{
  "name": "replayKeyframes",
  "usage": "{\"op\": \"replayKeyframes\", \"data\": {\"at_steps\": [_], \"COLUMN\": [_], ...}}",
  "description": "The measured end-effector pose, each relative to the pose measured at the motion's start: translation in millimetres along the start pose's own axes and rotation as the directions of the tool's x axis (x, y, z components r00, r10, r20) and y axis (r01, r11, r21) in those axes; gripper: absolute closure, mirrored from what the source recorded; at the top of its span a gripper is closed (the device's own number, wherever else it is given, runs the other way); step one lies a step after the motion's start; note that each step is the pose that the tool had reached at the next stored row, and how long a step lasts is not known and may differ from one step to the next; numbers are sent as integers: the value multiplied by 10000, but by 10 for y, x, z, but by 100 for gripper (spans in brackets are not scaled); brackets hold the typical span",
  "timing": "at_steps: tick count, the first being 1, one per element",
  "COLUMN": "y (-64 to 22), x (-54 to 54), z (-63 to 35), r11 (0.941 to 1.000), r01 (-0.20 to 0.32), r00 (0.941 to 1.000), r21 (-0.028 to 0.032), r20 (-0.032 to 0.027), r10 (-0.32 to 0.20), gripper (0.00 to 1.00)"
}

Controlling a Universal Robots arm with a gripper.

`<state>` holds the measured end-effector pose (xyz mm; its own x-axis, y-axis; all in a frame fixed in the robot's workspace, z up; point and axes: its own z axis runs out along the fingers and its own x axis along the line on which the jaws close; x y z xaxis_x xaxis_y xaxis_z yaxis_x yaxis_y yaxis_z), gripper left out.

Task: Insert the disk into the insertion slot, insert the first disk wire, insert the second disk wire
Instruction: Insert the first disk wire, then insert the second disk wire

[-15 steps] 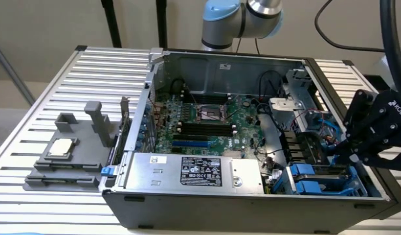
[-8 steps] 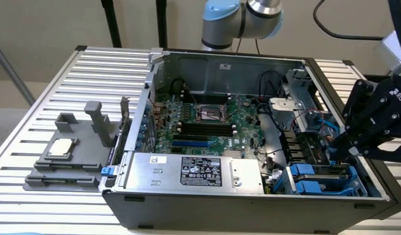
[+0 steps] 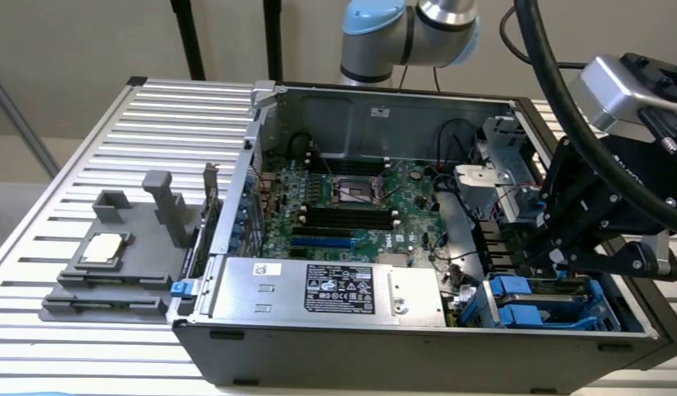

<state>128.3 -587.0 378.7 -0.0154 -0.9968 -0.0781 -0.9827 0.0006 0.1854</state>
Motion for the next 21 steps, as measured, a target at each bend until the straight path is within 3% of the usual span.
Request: {"op": "replayKeyframes", "data": {"at_steps": [15, 21], "y": [-6, -217], "x": [0, -4], "z": [0, -40], "r11": [10000, 10000], "r01": [0, -1], "r00": [10000, 10000], "r21": [0, 0], "r20": [0, 0], "r10": [0, 1], "gripper": [75, 75]}}
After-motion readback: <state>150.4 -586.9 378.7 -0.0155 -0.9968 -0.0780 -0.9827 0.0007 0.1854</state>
